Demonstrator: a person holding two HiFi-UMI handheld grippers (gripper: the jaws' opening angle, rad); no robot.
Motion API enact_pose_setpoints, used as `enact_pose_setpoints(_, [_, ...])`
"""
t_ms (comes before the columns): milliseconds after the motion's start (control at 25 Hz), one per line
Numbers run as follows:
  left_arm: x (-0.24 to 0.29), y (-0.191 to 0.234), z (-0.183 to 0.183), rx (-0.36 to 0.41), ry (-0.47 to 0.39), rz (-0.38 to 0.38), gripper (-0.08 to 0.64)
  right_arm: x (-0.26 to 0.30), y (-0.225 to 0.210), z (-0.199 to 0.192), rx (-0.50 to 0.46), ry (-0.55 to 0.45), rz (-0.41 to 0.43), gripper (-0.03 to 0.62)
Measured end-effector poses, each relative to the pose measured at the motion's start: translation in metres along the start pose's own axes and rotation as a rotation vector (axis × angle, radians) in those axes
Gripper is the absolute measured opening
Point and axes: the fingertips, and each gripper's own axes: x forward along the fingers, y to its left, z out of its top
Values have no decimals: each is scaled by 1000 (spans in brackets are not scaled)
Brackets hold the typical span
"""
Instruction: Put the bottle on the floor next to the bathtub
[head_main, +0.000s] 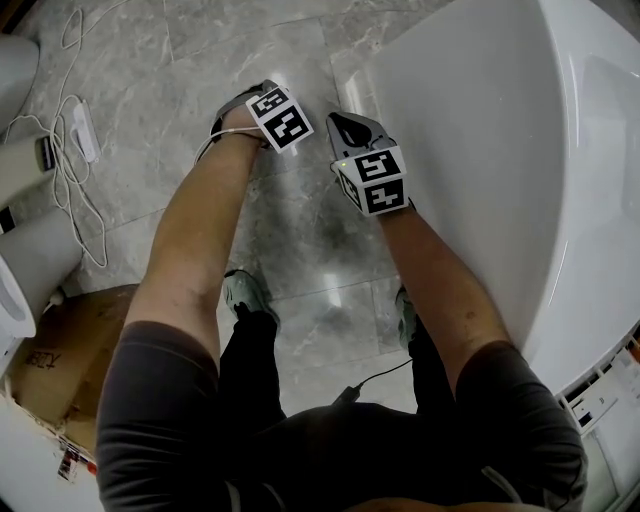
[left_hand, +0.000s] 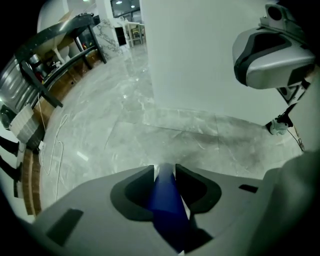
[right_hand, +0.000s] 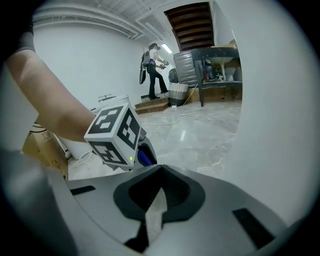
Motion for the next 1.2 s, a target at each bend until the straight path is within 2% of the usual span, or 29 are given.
enact_pose_setpoints(200, [15, -14, -6, -26, 20, -31, 133, 2, 3, -7, 23, 5, 7, -8])
enact_pose_setpoints(360, [16, -12, -5, -36, 7, -21, 135, 3, 3, -7, 23, 6, 11, -8])
enact_pose_setpoints(600, [9, -13, 2, -55, -64, -5, 146, 3, 7, -6, 24, 2, 22, -8])
enact_pose_setpoints(800, [2, -9, 4, -81, -96, 19, 202, 4, 9, -8, 12, 8, 30, -8])
enact_pose_setpoints(920, [-4, -10, 2, -91, -108, 32, 213, 0, 11, -7, -1, 10, 27, -8])
enact_pose_setpoints(1200, [-37, -2, -2, -162, -181, 69, 244, -13, 13, 5, -10, 2, 19, -8])
